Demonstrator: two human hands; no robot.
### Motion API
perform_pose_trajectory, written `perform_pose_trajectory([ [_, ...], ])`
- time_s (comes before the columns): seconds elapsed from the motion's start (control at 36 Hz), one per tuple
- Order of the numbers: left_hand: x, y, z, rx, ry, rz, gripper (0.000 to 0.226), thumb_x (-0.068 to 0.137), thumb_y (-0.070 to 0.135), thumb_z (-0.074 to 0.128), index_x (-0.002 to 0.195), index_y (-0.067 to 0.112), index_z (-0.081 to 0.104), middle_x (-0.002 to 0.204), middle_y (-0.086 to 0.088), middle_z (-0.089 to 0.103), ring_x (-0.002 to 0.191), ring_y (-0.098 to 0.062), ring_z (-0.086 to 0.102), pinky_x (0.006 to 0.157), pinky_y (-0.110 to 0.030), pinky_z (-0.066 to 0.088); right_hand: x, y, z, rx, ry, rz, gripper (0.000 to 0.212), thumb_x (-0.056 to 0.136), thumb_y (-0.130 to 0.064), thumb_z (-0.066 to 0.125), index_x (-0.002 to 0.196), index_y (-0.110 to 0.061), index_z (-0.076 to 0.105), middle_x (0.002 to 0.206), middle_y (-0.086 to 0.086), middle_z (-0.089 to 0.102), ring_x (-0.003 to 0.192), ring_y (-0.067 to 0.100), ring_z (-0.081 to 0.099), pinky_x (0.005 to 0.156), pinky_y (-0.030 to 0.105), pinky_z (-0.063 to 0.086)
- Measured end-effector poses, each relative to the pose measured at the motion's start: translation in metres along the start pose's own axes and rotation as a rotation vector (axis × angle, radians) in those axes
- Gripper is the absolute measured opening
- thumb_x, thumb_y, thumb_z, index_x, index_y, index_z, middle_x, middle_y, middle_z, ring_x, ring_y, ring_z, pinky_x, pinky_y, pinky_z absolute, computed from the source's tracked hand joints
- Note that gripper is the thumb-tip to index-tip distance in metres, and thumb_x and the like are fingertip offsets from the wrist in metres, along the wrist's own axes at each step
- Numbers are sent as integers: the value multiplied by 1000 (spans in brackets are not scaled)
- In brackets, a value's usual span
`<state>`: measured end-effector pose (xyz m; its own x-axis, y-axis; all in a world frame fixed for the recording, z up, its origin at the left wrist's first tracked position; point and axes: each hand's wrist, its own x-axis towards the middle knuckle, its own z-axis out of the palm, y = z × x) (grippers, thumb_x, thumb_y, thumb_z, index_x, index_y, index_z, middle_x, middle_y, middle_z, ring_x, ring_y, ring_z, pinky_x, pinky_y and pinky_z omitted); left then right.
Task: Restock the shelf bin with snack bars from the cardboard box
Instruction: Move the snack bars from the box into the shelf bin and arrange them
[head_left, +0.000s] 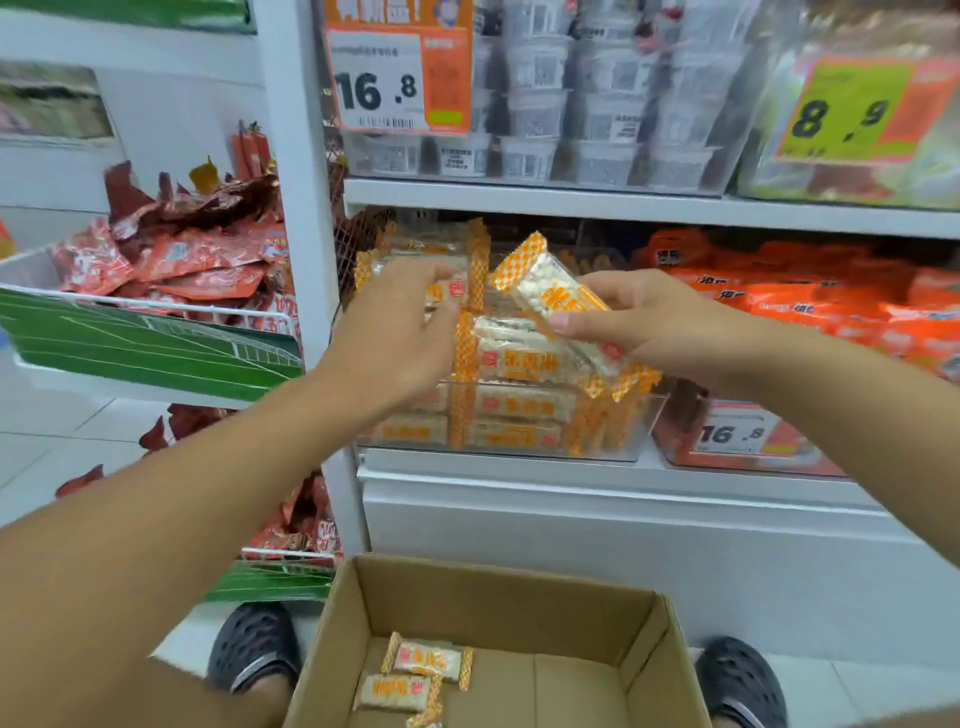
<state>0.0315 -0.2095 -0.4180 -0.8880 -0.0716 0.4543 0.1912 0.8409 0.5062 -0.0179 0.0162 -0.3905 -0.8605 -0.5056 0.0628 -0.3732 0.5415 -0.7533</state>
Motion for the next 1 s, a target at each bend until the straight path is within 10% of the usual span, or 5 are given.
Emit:
perform_pose_trajectory([
  [0.11,30,-34,0,369,-17,216,50,101,22,45,149,10,36,151,-7,40,139,-26,36,111,-39,33,34,11,-12,-386,123,-45,50,81,-58,72,107,-15,65,90,7,70,74,24,63,69,43,55],
  [0.22,62,-42,10,532,-247,141,43,102,32,41,136,6,40,132,-18,48,126,-38,45,104,-46,38,73,15,-18,-622,165,-60,54,84,-55,70,116,-13,64,96,-1,67,78,14,60,66,29,44],
  [0.42,87,-72,16,646,-344,124,53,102,40,35,149,19,26,143,-18,44,125,-41,47,102,-50,41,151,34,-31,-756,123,88,76,96,-56,53,158,-22,25,164,2,24,148,23,25,114,27,21],
  [0.75,95,-88,22,592,-240,212,59,98,41,42,151,39,16,158,-5,29,139,-37,37,108,-53,38,237,51,-39,-941,2,18,78,96,-42,60,159,-24,19,165,3,20,149,24,24,116,29,21],
  [1.0,86,-88,24,561,-206,223,65,92,57,11,152,32,20,158,-10,31,144,-35,29,117,-51,27,241,62,-30,-834,64,-73,77,94,-63,51,157,-27,27,163,0,27,148,23,29,115,26,22],
])
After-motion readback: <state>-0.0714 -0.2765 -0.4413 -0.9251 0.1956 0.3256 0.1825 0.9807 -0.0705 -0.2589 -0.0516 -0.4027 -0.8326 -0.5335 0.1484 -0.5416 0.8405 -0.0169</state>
